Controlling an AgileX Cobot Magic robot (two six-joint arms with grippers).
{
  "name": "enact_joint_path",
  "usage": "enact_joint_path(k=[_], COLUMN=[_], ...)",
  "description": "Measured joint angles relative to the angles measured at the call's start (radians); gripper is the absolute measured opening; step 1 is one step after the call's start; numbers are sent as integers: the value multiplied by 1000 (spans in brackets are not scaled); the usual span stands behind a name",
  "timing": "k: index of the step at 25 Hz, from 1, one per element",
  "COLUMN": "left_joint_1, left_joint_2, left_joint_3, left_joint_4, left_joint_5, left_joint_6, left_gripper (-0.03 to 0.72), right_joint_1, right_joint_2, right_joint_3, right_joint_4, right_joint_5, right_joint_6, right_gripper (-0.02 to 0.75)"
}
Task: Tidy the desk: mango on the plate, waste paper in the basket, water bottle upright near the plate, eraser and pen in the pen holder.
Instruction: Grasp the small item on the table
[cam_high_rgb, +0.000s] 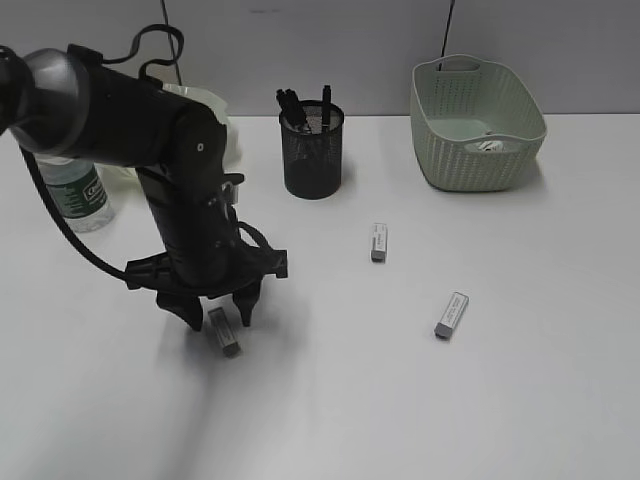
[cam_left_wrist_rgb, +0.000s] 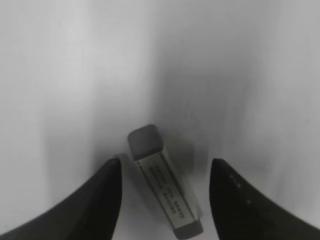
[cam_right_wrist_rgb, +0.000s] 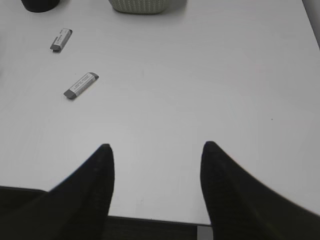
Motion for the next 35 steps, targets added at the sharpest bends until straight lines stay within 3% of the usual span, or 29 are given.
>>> enact_joint_path(k=[24,35], left_joint_1=[0,0], left_joint_2=[18,18], left_joint_3=[-1,-1], left_joint_4=[9,8], left_joint_5=[-10,2], left_joint_6=[-3,-3], left_gripper=[417,199], right_joint_1=[0,0], right_joint_2=[0,0], right_joint_3=[0,0], right_joint_4=[0,0], right_joint_5=[0,0], right_joint_6=[0,0], right_gripper=[442,441])
